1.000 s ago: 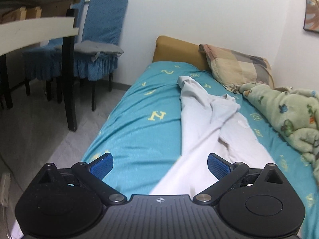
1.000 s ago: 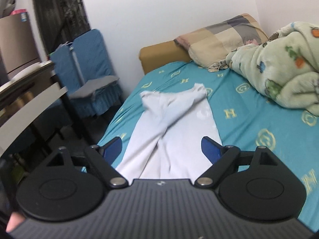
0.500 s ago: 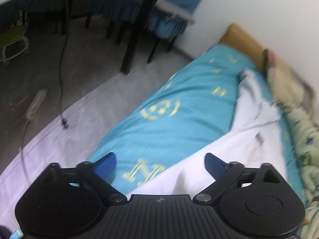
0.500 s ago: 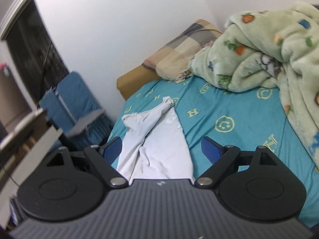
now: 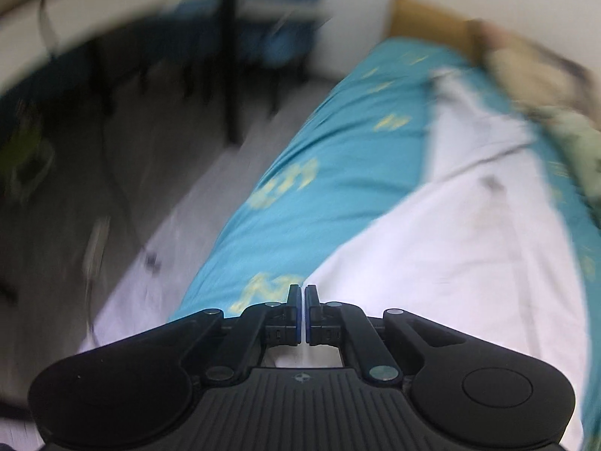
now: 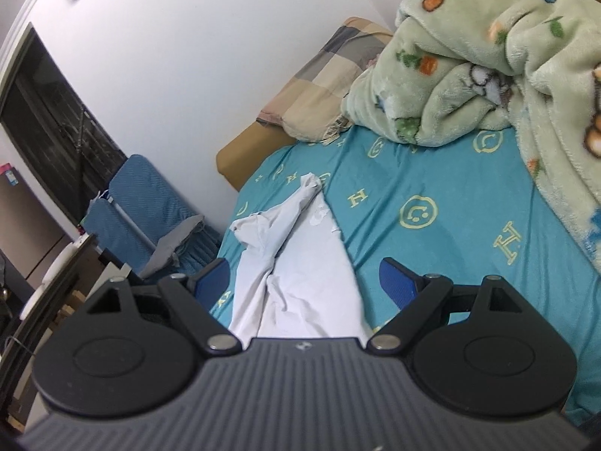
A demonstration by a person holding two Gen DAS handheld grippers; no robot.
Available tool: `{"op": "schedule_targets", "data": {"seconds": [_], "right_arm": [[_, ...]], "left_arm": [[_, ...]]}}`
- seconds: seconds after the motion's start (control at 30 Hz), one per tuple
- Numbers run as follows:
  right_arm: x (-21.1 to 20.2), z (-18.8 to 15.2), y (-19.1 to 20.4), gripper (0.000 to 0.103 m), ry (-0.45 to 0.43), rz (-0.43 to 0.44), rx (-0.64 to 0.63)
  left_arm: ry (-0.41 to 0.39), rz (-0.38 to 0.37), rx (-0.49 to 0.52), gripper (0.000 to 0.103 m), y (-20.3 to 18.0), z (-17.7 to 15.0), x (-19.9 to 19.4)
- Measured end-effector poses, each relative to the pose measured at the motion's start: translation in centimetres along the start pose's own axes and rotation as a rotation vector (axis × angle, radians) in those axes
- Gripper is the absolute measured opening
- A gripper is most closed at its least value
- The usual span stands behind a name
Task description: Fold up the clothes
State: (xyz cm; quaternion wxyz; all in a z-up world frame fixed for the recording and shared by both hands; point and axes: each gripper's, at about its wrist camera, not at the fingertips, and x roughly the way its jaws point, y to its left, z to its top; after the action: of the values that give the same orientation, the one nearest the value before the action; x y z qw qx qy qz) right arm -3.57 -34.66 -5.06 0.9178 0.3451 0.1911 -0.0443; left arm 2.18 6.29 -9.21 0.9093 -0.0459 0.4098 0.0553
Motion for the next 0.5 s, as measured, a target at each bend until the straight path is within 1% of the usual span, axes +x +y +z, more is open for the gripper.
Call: {"op": "schedule_targets", "data": {"seconds": [0.07, 0.13, 0.17, 0.23, 0.27, 0.33, 0.43, 0.47, 0.5], "right_arm": [[-0.1, 0.2, -0.3, 0.088, -0.007, -0.007, 0.001], [-0.1, 0.3, -0.6, 0.088, -0.01, -0.004, 0.005], [-0.1, 0.4, -0.7, 0.088, -0.011, -0.003, 0.007], [0.0, 0.5, -0.9, 0.088, -0.006, 0.001, 0.008], [0.0, 0.4, -0.9, 0.088, -0.001, -0.001, 0.007], [0.2, 0.4, -1.0, 0.088, 0.009, -0.004, 0.003], [0.3, 0.4, -1.1, 0.088, 0.021, -0.008, -0.003], [0.3, 0.3, -1.1, 0.088, 0.025, -0.008, -0.006], [0.3, 0.2, -1.0, 0.088, 0.028, -0.008, -0.01]], "left_arm": [[-0.112, -0.057, 0.123, 0.002, -3.3, -1.2, -3.7], [-0.201, -0.136, 0.219, 0.002, -6.3, -2.8, -7.0], [-0.227, -0.173, 0.261, 0.002, -7.8, -3.8, -8.1], [-0.244, -0.233, 0.342, 0.001, -10.5, -5.7, -9.4], [-0.232, -0.263, 0.378, 0.001, -11.7, -6.6, -9.4], [-0.161, -0.309, 0.433, 0.001, -13.4, -8.1, -8.2], [-0.047, -0.325, 0.484, 0.002, -14.5, -9.4, -6.0], [-0.008, -0.331, 0.501, 0.003, -14.8, -9.9, -5.2], [0.011, -0.339, 0.504, 0.006, -14.9, -9.9, -4.9]]}}
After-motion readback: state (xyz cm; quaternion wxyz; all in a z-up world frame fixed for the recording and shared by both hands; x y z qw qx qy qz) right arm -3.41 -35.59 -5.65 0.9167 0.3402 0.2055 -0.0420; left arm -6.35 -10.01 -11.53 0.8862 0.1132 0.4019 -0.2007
